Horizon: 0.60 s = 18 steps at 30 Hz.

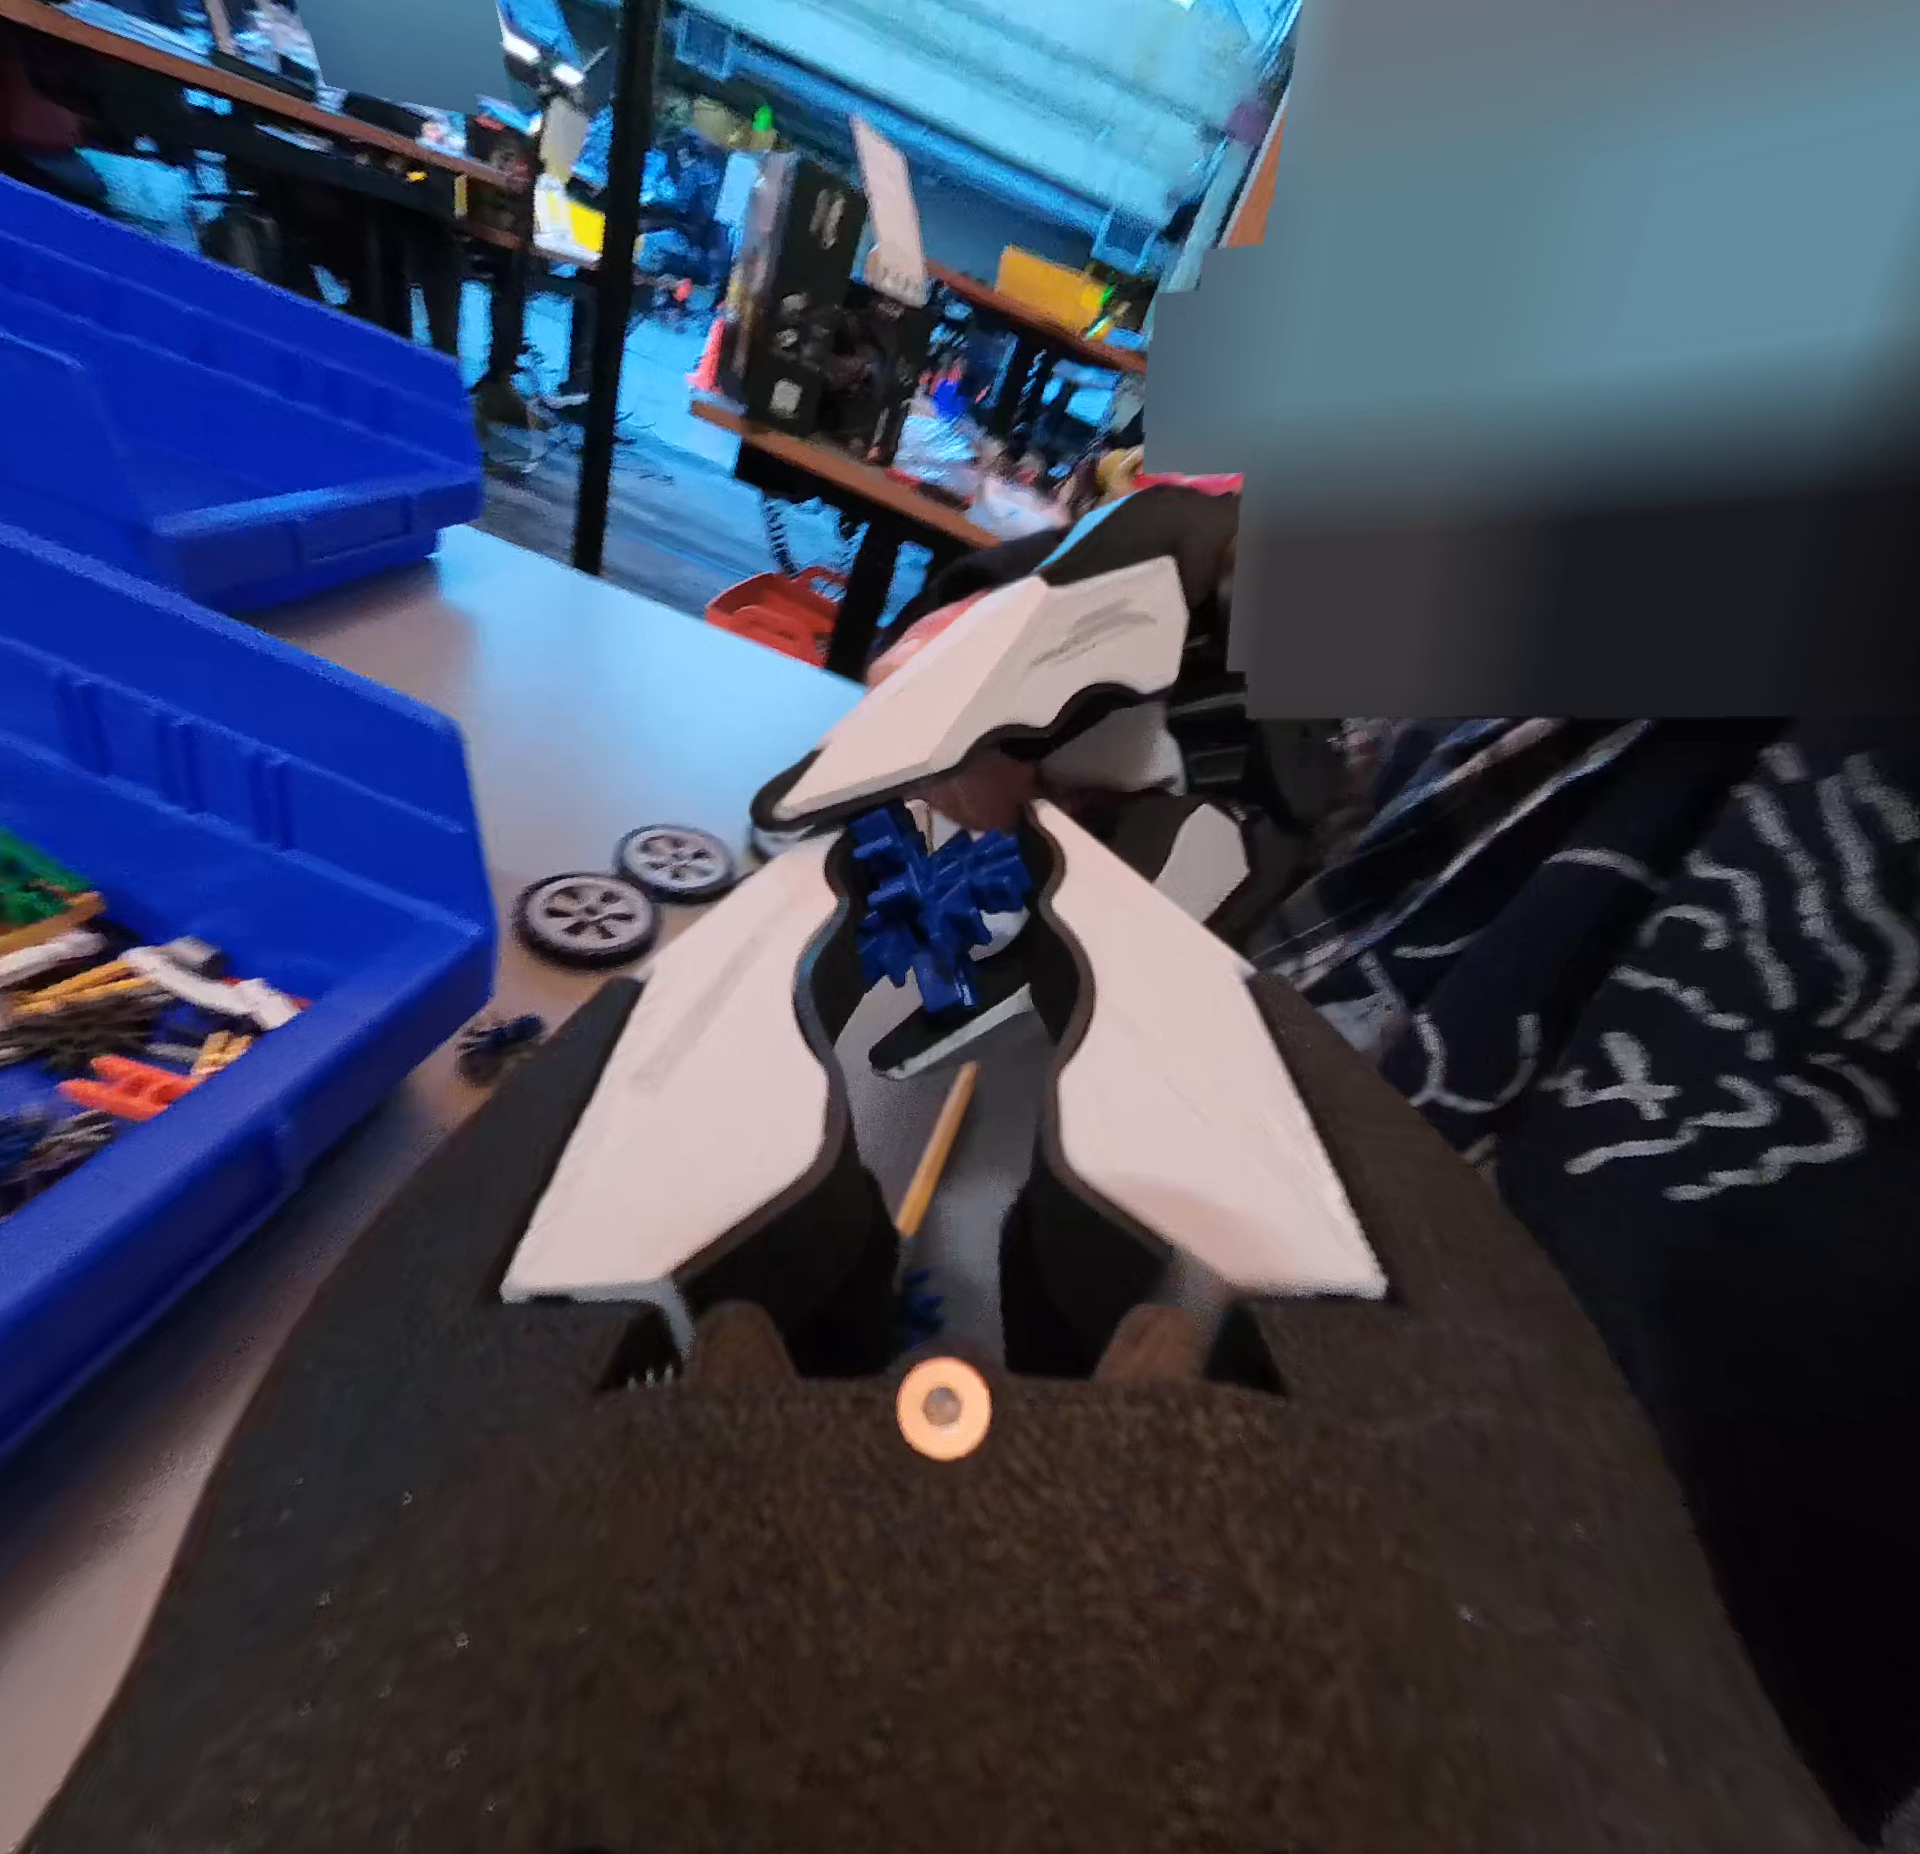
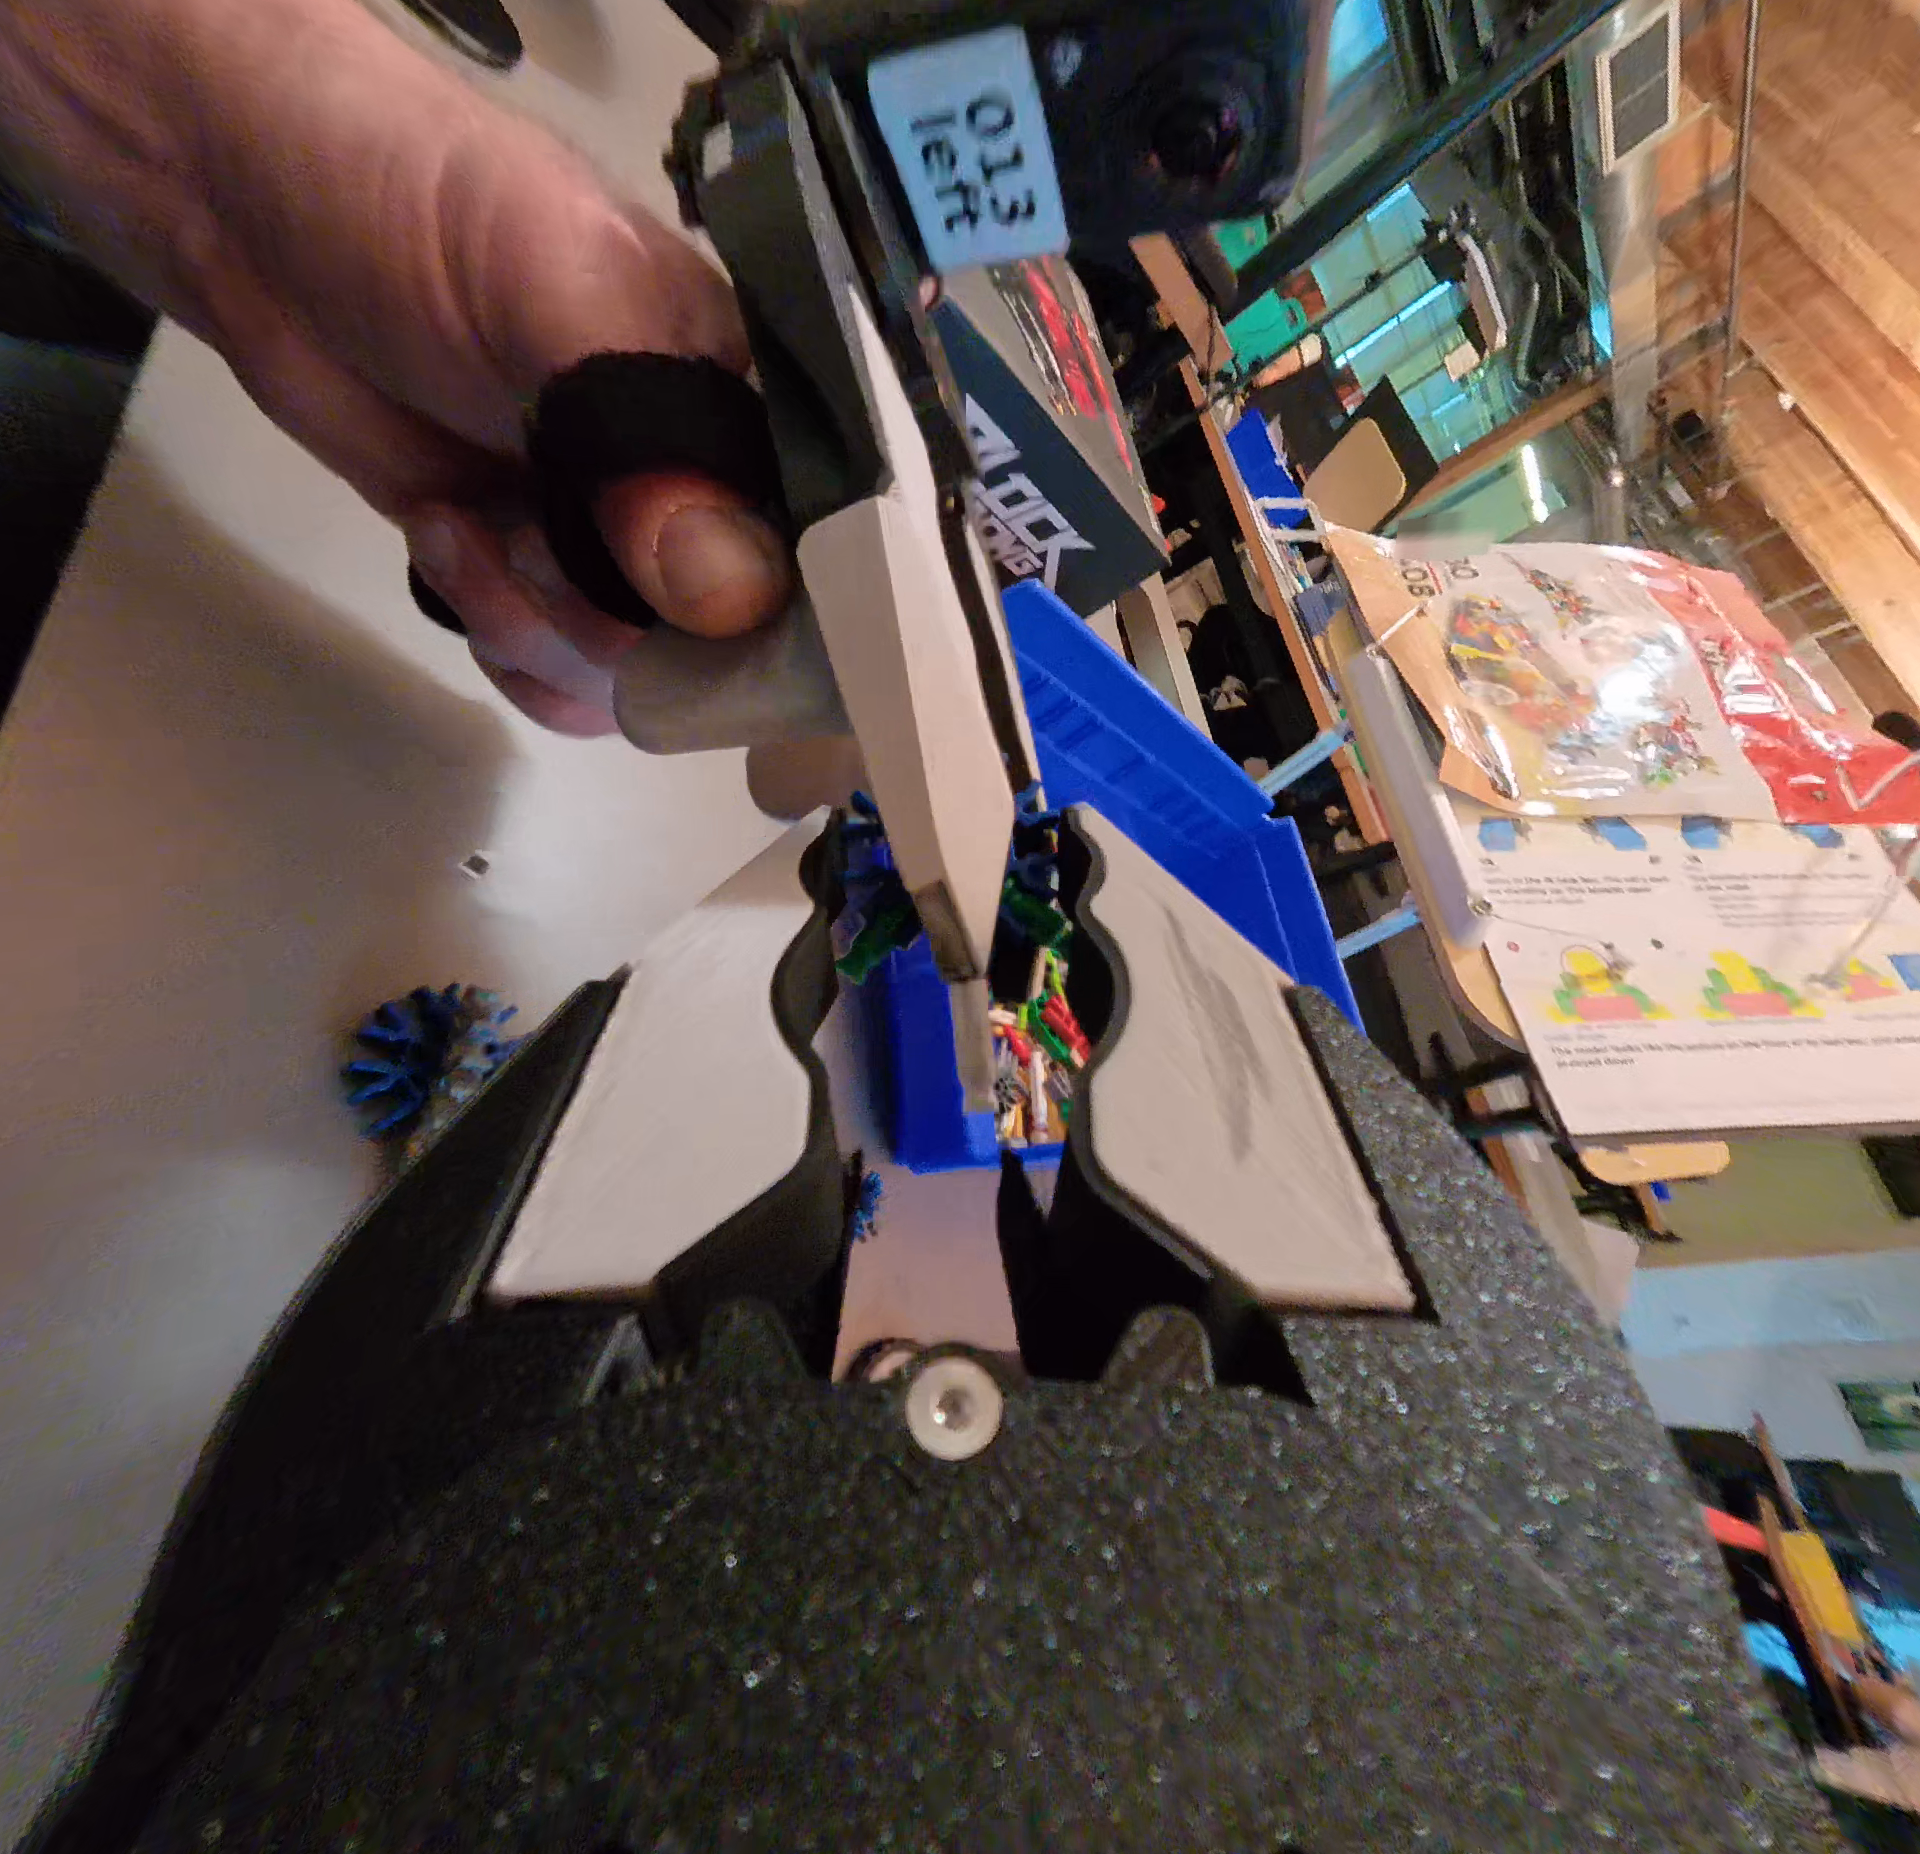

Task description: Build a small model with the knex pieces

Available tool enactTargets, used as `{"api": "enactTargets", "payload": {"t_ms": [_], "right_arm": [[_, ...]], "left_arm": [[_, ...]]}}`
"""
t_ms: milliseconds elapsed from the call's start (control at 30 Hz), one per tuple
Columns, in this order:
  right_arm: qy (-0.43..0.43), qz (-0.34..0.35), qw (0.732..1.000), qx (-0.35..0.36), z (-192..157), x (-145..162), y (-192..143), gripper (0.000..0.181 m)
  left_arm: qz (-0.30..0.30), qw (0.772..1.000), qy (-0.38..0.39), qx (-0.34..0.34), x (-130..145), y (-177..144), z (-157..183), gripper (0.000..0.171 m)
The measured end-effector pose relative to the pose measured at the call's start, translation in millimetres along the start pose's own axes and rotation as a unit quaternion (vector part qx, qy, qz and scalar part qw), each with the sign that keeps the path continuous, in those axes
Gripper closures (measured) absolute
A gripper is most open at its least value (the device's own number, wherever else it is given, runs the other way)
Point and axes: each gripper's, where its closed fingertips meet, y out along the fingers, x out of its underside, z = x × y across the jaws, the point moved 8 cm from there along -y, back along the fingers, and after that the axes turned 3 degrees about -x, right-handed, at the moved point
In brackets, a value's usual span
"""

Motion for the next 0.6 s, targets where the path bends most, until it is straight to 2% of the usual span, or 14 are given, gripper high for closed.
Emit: {"api": "enactTargets", "payload": {"t_ms": [167, 333, 600], "right_arm": [[-0.014, -0.010, 0.999, 0.030, 0.0, 2.0, 3.5, 0.142], [-0.006, 0.008, 0.999, 0.041, 3.9, 1.6, 3.5, 0.138], [0.100, 0.058, 0.993, 0.014, 12.7, 3.1, -3.1, 0.139]], "left_arm": [[-0.038, 0.993, 0.094, -0.064, -5.0, -0.5, 3.0, 0.146], [-0.036, 0.985, 0.146, -0.084, -8.1, -0.3, 3.9, 0.147], [-0.003, 0.990, 0.124, -0.065, -11.3, -1.5, 1.5, 0.146]]}}
